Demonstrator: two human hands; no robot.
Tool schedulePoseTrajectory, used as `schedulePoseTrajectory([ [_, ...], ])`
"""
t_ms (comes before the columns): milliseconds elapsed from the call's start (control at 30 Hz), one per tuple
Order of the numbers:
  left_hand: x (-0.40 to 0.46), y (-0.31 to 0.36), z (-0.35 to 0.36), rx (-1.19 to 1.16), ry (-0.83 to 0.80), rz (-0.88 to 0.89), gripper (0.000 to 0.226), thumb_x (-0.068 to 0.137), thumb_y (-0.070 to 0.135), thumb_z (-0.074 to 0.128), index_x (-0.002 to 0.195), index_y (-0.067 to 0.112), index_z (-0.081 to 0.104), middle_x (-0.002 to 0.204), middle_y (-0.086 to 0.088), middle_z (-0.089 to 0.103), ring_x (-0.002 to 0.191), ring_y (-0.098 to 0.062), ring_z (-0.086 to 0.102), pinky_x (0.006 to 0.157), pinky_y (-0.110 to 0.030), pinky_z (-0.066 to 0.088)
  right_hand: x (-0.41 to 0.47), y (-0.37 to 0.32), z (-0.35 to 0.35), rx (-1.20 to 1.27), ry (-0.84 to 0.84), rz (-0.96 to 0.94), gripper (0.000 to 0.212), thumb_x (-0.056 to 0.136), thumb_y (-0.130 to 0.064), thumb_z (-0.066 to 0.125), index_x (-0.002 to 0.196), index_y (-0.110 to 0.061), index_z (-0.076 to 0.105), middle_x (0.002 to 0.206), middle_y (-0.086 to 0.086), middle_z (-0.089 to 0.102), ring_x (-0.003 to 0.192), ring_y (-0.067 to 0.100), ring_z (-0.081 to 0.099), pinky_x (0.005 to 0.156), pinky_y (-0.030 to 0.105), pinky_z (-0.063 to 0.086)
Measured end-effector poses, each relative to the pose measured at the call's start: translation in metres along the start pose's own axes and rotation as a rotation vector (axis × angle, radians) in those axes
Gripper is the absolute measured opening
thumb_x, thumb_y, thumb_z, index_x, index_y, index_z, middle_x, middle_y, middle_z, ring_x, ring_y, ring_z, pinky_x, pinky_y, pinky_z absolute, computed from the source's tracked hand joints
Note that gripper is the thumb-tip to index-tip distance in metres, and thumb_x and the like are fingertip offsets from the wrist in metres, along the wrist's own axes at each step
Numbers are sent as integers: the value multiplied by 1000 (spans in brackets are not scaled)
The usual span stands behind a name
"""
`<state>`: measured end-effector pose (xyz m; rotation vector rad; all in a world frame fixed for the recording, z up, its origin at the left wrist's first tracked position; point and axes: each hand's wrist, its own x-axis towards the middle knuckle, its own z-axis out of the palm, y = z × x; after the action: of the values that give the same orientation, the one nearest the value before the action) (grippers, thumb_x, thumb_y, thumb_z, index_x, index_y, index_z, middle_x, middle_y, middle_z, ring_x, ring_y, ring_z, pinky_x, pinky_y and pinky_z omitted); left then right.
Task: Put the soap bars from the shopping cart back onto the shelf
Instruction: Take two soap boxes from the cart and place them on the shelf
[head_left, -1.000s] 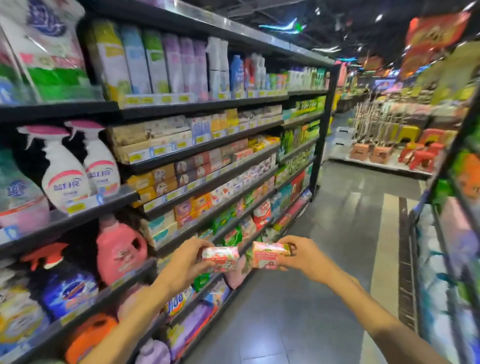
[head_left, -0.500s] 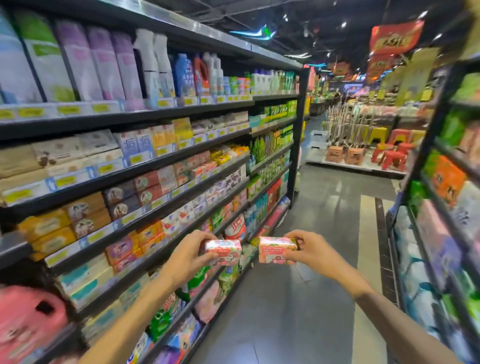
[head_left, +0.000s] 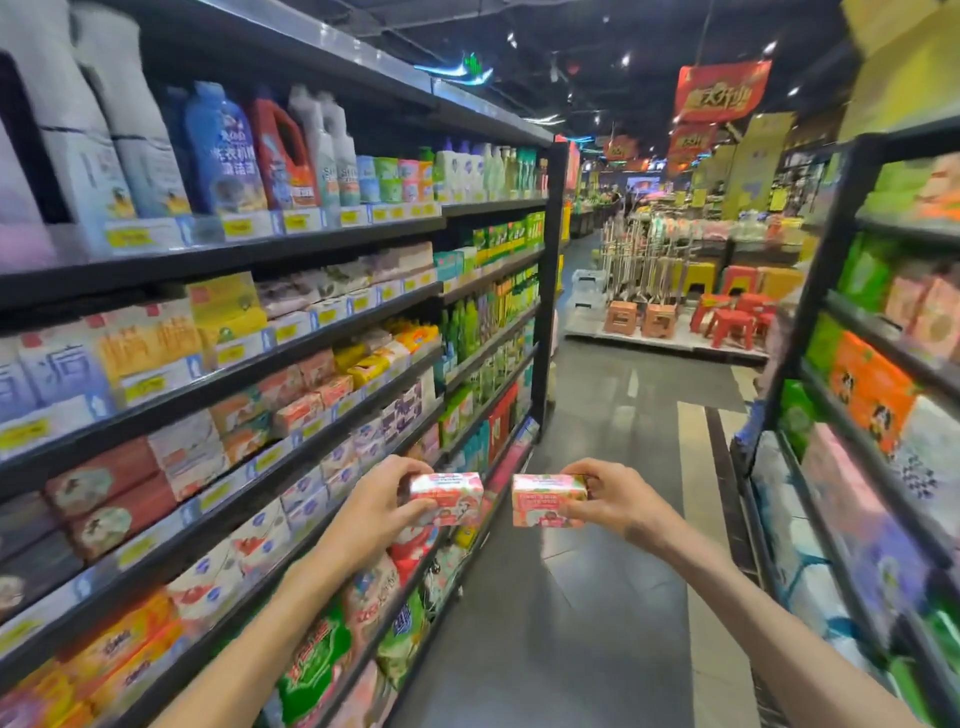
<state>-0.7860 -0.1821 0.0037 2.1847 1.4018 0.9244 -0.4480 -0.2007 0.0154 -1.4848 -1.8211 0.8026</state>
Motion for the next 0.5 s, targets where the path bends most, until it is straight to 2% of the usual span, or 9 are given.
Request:
schedulePoseTrajectory([
  [100, 46, -19, 9, 17, 6, 5, 31, 87, 36, 71, 115, 34, 57, 110, 16, 58, 98, 2, 55, 81, -22, 50, 52, 19, -7, 16, -17, -23, 37, 68, -33, 78, 103, -28, 67, 96, -6, 74, 89, 10, 70, 82, 41, 58],
  [200, 88, -40, 17, 31, 20, -25, 32, 87, 38, 71, 115, 35, 57, 111, 17, 58, 99, 3, 55, 80, -19, 48, 111, 36, -11, 24, -58, -45, 35, 74, -21, 80, 106, -23, 67, 99, -4, 73, 89, 9, 70, 82, 40, 59],
  [333, 141, -68, 21, 106, 99, -55, 32, 86, 39, 71, 115, 35, 56, 109, 17, 57, 100, 1, 54, 83, -26, 49, 198, 50, -17, 41, -147, -133, 34, 81, -17, 78, 112, -19, 65, 104, 0, 72, 90, 11, 71, 74, 31, 59],
  [500, 189, -89, 16, 135, 241, -219, 34, 86, 42, 69, 117, 37, 55, 111, 20, 55, 101, 3, 53, 86, -25, 49, 316, 53, -17, 23, -297, -259, 37, 82, -23, 78, 115, -22, 62, 106, -2, 72, 89, 12, 72, 76, 40, 60],
])
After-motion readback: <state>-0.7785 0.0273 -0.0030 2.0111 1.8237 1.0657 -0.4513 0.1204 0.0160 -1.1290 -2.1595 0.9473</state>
